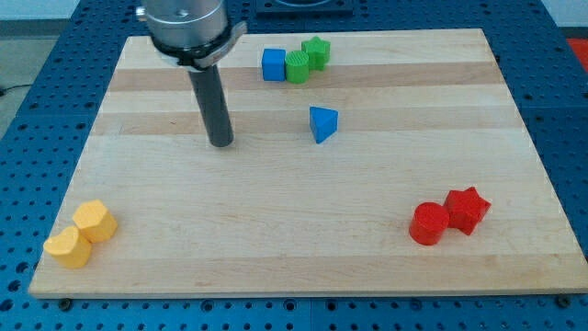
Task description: Separate the green blocks from each other
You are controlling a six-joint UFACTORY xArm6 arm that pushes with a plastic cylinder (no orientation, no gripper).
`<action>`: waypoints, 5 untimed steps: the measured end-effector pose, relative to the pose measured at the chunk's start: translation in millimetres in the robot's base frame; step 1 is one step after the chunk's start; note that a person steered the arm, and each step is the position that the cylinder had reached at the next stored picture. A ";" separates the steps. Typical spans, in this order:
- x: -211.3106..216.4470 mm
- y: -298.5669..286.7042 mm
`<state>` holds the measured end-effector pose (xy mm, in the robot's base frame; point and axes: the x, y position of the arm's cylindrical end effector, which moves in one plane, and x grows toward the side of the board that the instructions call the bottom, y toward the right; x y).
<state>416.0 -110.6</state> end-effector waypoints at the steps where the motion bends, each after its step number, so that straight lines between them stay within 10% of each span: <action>1: -3.1 -0.1; 5: -191.2 13.1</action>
<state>224.8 -97.4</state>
